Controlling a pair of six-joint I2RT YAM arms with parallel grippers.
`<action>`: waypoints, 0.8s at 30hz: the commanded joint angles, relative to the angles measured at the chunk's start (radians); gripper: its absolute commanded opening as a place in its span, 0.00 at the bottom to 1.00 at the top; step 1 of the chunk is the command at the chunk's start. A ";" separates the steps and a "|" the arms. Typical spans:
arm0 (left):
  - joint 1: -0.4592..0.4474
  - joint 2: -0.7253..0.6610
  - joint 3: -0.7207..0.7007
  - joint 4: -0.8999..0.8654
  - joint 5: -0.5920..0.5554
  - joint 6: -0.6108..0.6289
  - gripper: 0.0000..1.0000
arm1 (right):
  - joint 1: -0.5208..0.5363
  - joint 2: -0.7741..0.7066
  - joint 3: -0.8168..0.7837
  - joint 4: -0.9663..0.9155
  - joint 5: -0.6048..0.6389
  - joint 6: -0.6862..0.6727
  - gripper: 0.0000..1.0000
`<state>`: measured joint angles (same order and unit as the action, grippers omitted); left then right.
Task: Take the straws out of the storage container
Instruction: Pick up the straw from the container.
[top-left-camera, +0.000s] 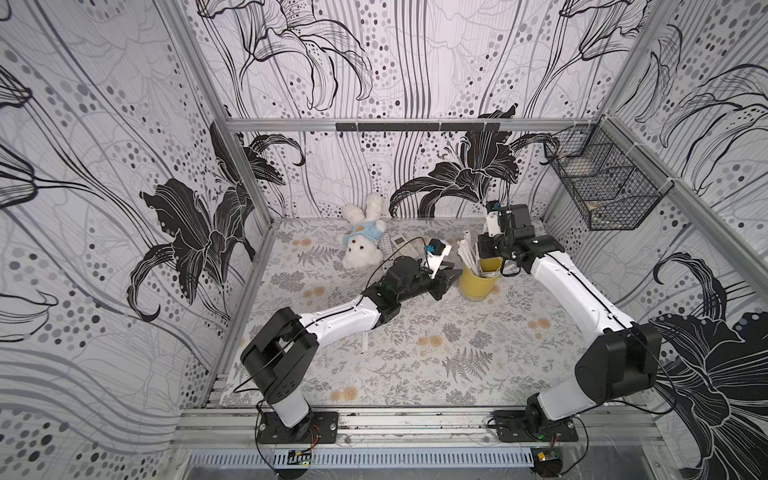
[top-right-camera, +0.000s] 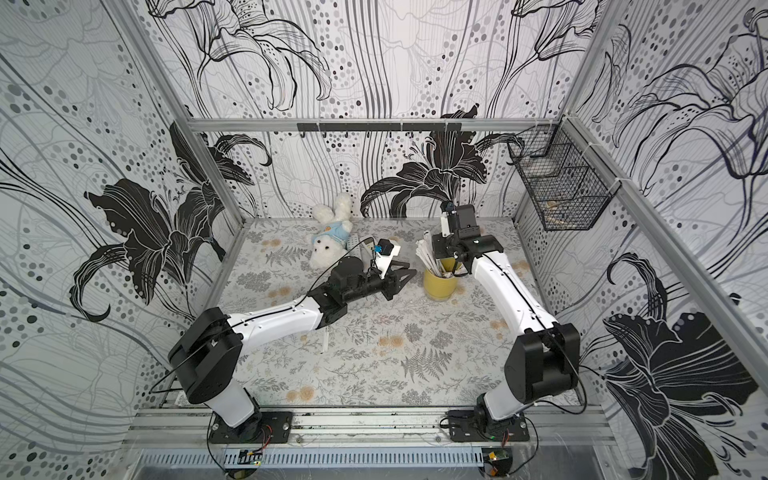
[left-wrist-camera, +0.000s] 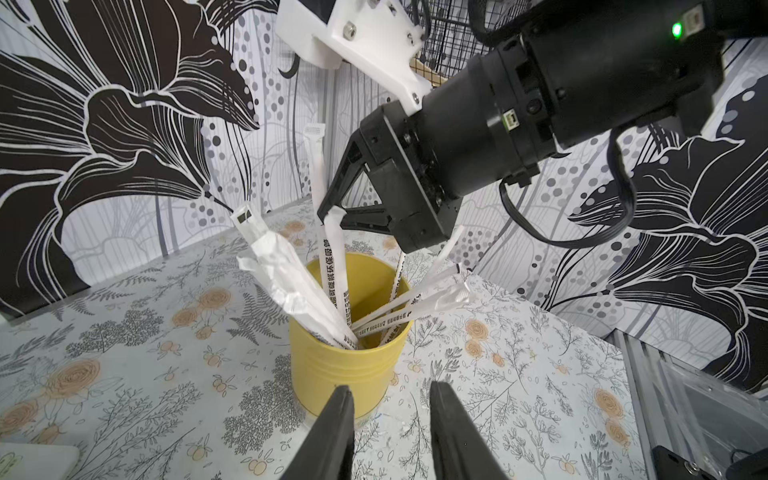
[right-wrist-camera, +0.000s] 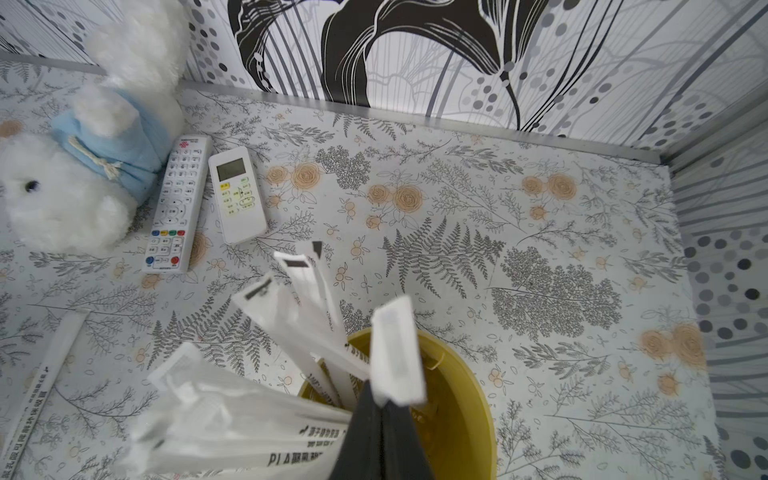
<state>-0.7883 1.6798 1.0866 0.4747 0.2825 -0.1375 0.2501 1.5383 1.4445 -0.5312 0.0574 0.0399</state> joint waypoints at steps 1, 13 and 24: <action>-0.016 -0.032 0.025 0.015 0.012 0.001 0.35 | -0.004 -0.048 0.054 -0.057 0.030 0.001 0.06; -0.052 -0.067 0.020 0.004 -0.016 0.005 0.34 | -0.003 -0.087 0.241 -0.171 0.088 0.009 0.00; -0.071 -0.122 0.019 -0.010 -0.023 -0.012 0.33 | 0.015 -0.153 0.422 -0.280 0.083 0.037 0.00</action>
<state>-0.8513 1.5986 1.0870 0.4526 0.2718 -0.1410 0.2523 1.4208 1.8130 -0.7574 0.1467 0.0444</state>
